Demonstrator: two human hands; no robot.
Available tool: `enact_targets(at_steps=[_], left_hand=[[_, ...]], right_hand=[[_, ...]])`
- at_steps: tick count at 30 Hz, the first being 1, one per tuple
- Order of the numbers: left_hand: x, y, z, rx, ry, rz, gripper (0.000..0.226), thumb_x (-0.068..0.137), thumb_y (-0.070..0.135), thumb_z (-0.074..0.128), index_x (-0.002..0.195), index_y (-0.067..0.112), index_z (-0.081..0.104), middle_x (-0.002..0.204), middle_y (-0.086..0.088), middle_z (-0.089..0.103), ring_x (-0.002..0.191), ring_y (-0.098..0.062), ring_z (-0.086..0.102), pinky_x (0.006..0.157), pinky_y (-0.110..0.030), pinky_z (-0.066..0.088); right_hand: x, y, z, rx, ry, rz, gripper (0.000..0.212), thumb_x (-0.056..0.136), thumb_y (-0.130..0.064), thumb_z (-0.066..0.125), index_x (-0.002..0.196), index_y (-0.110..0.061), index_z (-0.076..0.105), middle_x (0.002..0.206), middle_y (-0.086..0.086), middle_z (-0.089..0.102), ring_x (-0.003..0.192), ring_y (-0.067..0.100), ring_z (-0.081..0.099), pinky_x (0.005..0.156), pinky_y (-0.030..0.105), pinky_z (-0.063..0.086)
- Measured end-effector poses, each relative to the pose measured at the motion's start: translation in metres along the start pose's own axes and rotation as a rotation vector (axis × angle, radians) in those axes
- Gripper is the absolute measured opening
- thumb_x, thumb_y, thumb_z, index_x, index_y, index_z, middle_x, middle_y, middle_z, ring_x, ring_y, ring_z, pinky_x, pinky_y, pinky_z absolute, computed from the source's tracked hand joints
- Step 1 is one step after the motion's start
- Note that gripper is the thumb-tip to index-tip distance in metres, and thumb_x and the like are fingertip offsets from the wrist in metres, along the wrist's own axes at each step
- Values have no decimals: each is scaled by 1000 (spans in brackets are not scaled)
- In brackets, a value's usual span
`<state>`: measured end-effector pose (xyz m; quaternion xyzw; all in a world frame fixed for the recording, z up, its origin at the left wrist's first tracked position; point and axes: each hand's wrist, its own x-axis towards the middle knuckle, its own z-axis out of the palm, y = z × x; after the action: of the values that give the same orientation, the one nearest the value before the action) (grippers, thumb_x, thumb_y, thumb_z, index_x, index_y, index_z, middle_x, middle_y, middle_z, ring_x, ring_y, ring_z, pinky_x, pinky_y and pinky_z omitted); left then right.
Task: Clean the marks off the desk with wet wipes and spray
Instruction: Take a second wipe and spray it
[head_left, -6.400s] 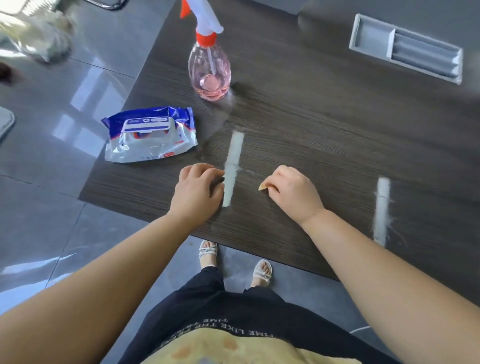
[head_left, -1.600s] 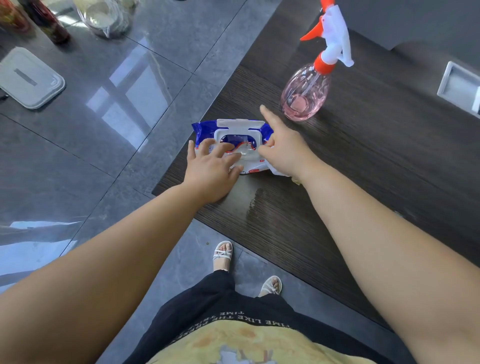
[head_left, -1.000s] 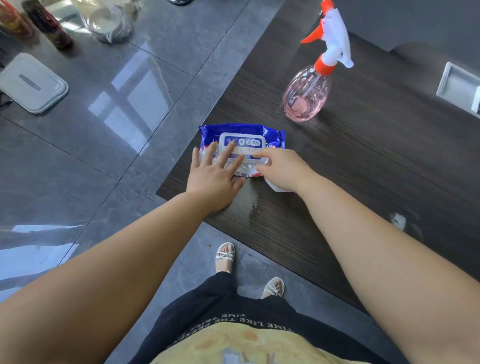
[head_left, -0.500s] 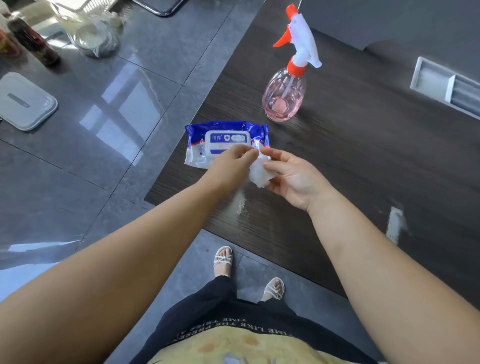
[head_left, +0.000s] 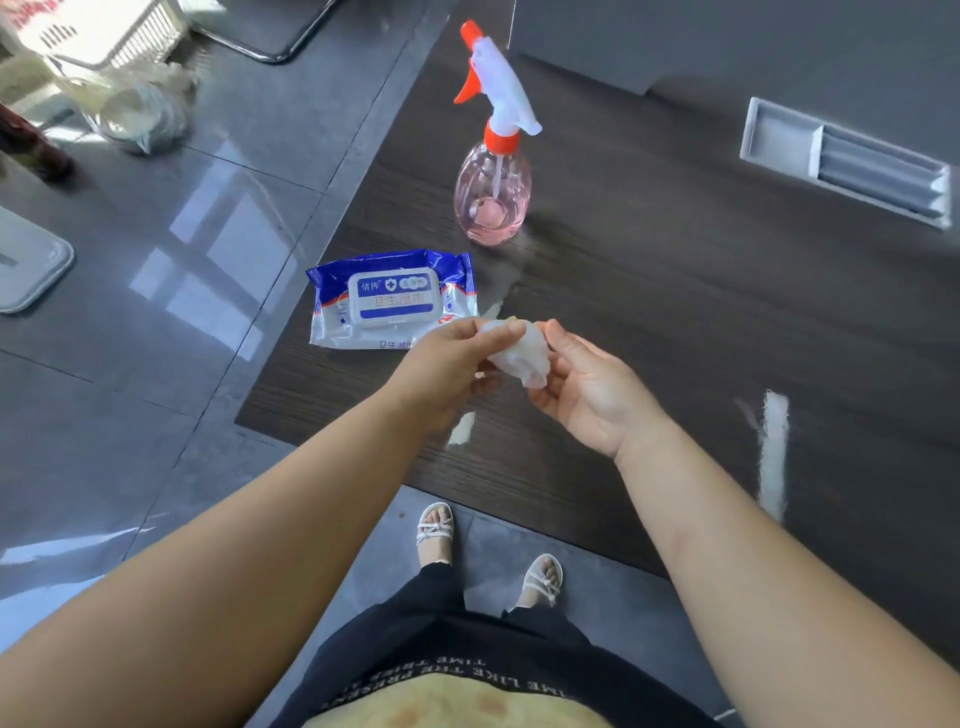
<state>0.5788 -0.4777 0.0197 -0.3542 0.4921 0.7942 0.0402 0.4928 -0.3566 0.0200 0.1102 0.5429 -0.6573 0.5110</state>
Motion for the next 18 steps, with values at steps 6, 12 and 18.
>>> enact_targets(at_steps=[6,12,18], left_hand=[[0,0,24,104,21,50,12,85,26,64,77,17,61,84,-1,64,82,-15,60,79,-28,49],[-4,-11,51,171,3,95,13,88,23,61,77,16,62,81,-3,60,81,-18,53,75,-28,47],[-12,-14,73,212,127,262,18,90,23,60,75,13,64,69,-4,56,63,-15,49,63,-27,44]], right_hand=[[-15,-4,-28,-42,8,-5,8,90,-17,57,96,-12,59,82,2,64,72,11,58,53,17,48],[-25,-6,-54,113,91,-144,13,93,-23,54,94,-10,56,103,13,61,95,23,60,88,34,52],[-39,-5,-60,124,140,-228,18,96,-24,50,93,-8,58,90,11,64,81,21,62,71,30,52]])
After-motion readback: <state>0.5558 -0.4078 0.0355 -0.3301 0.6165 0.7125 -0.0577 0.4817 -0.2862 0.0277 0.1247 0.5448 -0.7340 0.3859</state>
